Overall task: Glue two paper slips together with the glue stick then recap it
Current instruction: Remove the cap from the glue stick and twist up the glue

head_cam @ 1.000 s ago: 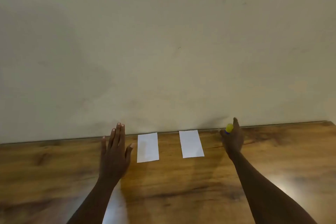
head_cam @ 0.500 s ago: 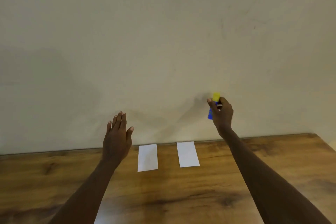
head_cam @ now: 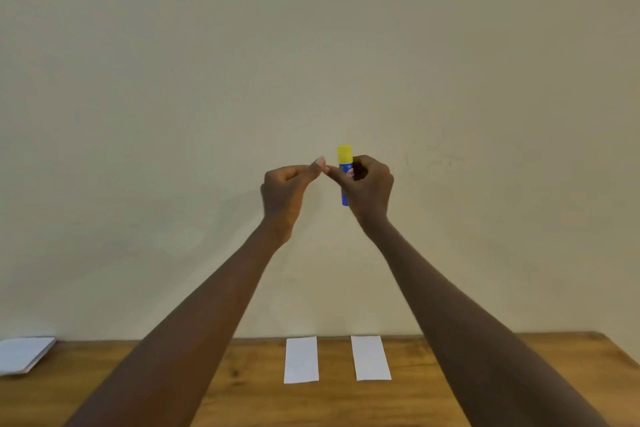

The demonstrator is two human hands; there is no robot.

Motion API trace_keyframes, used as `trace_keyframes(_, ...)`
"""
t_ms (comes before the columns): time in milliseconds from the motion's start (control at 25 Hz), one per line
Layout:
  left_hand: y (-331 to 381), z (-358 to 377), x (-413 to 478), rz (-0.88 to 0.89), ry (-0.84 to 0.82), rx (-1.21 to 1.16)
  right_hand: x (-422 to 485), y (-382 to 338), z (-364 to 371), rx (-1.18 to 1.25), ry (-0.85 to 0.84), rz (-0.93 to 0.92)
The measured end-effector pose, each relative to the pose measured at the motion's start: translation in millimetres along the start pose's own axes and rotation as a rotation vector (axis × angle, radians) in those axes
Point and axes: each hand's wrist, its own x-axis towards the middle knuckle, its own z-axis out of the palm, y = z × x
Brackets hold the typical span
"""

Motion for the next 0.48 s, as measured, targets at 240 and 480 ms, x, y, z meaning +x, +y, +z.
trace_keyframes(240, 28, 1, -12, 0.086, 0.162, -0.072, -19, -34, 17, -0.051, -0.072, -0.157)
trace_keyframes(480, 39, -9, -9, 0.027, 0.115, -0.118, -30, -38, 20, 0.051, -0.177, -0.115)
